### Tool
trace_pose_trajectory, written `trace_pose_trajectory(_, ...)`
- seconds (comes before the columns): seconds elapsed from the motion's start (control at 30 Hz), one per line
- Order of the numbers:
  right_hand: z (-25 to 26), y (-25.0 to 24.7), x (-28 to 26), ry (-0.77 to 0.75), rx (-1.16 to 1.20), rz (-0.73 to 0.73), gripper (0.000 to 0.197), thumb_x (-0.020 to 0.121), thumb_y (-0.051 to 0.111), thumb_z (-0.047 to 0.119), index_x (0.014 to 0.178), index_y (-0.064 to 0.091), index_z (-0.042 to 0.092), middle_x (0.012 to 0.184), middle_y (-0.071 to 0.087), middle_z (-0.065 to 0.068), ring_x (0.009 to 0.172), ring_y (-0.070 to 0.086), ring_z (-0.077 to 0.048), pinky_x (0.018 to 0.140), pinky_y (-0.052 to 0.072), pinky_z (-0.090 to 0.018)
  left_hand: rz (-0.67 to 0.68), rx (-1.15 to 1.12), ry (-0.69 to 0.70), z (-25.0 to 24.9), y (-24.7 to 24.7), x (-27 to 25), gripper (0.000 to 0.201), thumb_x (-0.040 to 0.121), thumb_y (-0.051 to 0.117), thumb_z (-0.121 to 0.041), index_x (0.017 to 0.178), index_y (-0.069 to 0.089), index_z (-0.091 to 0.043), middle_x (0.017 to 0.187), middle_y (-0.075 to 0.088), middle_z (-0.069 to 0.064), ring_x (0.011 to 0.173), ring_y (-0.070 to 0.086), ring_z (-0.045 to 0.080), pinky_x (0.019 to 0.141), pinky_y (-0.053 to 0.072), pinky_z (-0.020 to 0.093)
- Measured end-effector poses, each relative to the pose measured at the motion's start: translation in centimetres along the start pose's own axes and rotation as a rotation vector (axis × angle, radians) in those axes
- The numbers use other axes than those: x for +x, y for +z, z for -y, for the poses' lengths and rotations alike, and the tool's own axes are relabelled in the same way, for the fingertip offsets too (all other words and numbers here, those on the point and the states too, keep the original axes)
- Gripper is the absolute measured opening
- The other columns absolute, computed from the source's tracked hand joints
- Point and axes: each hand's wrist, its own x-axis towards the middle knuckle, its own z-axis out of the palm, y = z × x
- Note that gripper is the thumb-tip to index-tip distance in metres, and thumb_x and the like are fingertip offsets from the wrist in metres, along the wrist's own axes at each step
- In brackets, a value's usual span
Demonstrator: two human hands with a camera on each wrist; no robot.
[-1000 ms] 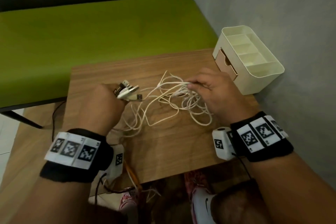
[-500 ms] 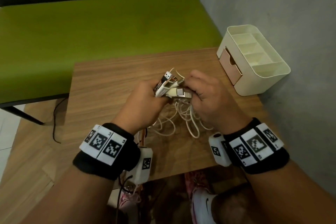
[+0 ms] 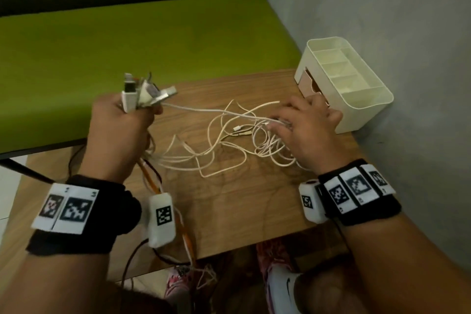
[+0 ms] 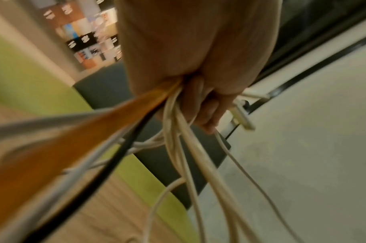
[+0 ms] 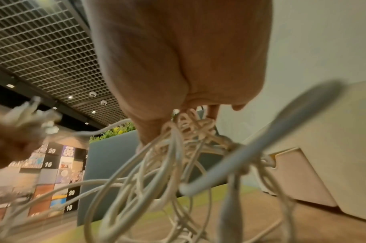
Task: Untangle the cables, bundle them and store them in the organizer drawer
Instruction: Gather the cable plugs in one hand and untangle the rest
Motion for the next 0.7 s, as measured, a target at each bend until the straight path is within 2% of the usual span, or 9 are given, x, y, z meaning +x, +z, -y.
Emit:
trace_pose_trajectory(0.07,-0.2,-0.7,-0.2,-0.093,0.225,-0.087,0.018,0.088,0.064,0.05,0.102,0.071,0.04,0.11,0.055,0.029,0.117,0.036,-0.015,0.09,0.019,-0.038,0.048,0.324,-0.015,0.4,0.1,0.1,0.016,0.071,0.06,-0.03,0.069,0.069,-0.017,0.062,0.062,0.007,0.048,0.047,0.022,0.049,0.04,0.037)
trace_pose_trajectory(0.1,0.0,-0.8,-0.3,-0.138,0.317,-0.109,0.018,0.087,0.065,0.049,0.1,0.073,0.04,0.101,0.057,0.032,0.113,0.04,-0.014,0.089,0.02,-0.039,0.086,0.473,0.009,0.3,0.5,-0.2,0.012,0.075,0.062,-0.024,0.07,0.068,-0.015,0.066,0.065,0.008,0.051,0.051,0.02,0.049,0.04,0.034)
trace_pose_trajectory(0.17,0.7,-0.8,-0.5,-0.218,0.378,-0.12,0.023,0.086,0.061,0.055,0.098,0.075,0.04,0.084,0.057,0.035,0.102,0.044,-0.013,0.087,0.023,-0.041,0.115,0.75,0.143,-0.3,2.0,-1.4,0.011,0.084,0.061,-0.008,0.081,0.066,-0.017,0.077,0.066,0.01,0.06,0.055,0.022,0.049,0.029,0.032)
trace_pose_trajectory(0.23,1.2,-0.5,-0.7,-0.267,0.301,-0.057,0.028,0.086,0.057,0.058,0.094,0.076,0.038,0.076,0.055,0.032,0.097,0.045,-0.014,0.085,0.022,-0.04,0.039,0.852,0.325,-1.3,3.3,-2.7,0.018,0.088,0.058,-0.005,0.101,0.069,-0.01,0.109,0.066,0.011,0.083,0.061,0.031,0.061,0.024,0.025)
trace_pose_trajectory(0.3,1.6,0.1,-0.9,-0.286,0.156,0.023,0.027,0.089,0.057,0.056,0.093,0.076,0.037,0.077,0.053,0.033,0.096,0.041,-0.013,0.083,0.02,-0.04,0.002,0.753,0.453,-2.4,4.4,-3.6,0.024,0.089,0.059,-0.006,0.111,0.067,-0.01,0.121,0.062,0.003,0.088,0.061,0.023,0.059,0.023,0.019)
trace_pose_trajectory(0.4,2.1,0.1,-1.0,-0.31,0.096,-0.024,0.022,0.088,0.058,0.05,0.083,0.074,0.036,0.073,0.05,0.031,0.091,0.039,-0.012,0.077,0.019,-0.04,0.257,0.499,0.346,-2.6,6.5,-4.4,0.026,0.09,0.061,-0.009,0.111,0.065,-0.023,0.097,0.065,-0.008,0.074,0.057,0.009,0.057,0.037,0.015)
trace_pose_trajectory(0.5,2.2,0.0,-0.9,-0.331,0.167,-0.073,0.021,0.088,0.059,0.045,0.088,0.075,0.031,0.076,0.055,0.026,0.092,0.043,-0.013,0.081,0.028,-0.048,0.51,0.463,0.258,-1.3,7.8,-4.5,0.016,0.09,0.062,-0.014,0.098,0.066,-0.027,0.088,0.07,-0.009,0.077,0.061,0.01,0.062,0.044,0.029)
trace_pose_trajectory(0.6,1.9,0.1,-0.9,-0.362,0.194,-0.121,0.023,0.09,0.055,0.038,0.095,0.075,0.029,0.077,0.052,0.029,0.094,0.045,-0.015,0.08,0.035,-0.058,0.584,0.416,0.246,-0.6,7.5,-3.8,0.014,0.087,0.062,-0.009,0.078,0.065,-0.02,0.071,0.067,-0.005,0.06,0.057,0.004,0.055,0.04,0.028)
trace_pose_trajectory(0.7,1.6,0.1,-1.0,-0.276,0.202,-0.098,0.018,0.091,0.061,0.046,0.095,0.071,0.032,0.083,0.05,0.031,0.1,0.042,-0.012,0.086,0.029,-0.048,0.562,0.234,0.197,-1.2,6.3,-3.4,0.023,0.088,0.064,-0.007,0.07,0.065,-0.021,0.059,0.06,-0.002,0.047,0.045,0.009,0.048,0.034,0.027)
